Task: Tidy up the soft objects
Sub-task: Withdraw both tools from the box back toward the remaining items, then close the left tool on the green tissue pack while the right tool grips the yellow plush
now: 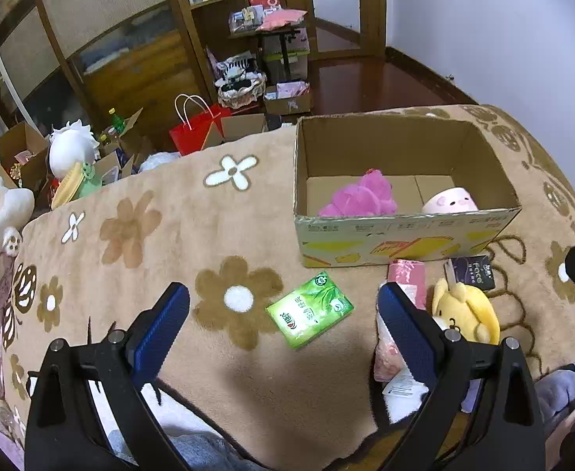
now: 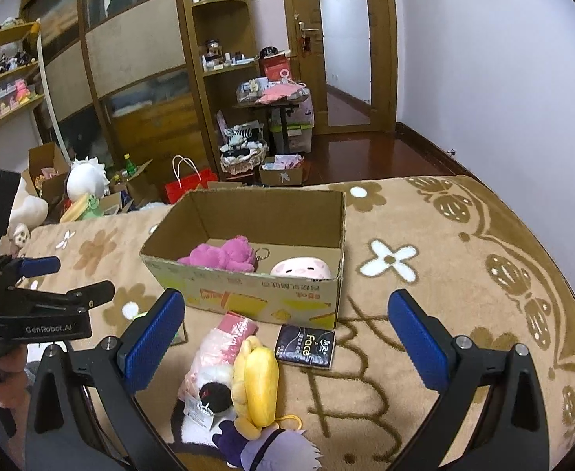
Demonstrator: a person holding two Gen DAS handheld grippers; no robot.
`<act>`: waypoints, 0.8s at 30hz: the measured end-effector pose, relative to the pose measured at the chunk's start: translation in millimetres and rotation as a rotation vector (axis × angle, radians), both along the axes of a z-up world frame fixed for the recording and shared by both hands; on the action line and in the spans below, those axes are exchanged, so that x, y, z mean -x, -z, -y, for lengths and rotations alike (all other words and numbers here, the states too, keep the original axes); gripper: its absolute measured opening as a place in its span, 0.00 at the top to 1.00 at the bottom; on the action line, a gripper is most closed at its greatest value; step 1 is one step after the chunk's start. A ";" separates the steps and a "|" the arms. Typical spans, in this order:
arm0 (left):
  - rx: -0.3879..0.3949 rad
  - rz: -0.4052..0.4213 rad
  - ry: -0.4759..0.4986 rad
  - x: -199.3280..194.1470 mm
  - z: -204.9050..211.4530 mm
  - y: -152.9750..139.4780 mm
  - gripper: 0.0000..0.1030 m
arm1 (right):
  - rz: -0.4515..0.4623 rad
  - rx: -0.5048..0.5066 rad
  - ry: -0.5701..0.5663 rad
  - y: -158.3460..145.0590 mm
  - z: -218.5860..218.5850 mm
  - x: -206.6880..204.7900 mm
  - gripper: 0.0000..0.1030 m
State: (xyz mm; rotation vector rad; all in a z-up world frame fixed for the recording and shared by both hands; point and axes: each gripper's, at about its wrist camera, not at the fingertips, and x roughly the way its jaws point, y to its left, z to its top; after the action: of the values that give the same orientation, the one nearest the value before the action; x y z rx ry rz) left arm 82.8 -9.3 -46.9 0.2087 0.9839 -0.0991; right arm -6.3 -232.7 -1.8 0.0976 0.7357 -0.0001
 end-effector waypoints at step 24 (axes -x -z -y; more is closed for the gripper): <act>0.071 -0.176 -0.074 -43.6 -10.6 54.7 0.07 | -0.126 -0.014 -0.059 52.9 -19.0 -35.1 0.00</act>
State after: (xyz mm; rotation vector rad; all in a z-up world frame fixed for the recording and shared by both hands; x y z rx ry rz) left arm 126.4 1.3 -101.6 0.0989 1.1598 -0.0855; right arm 28.8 -213.6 -54.6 0.0894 0.8644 0.0552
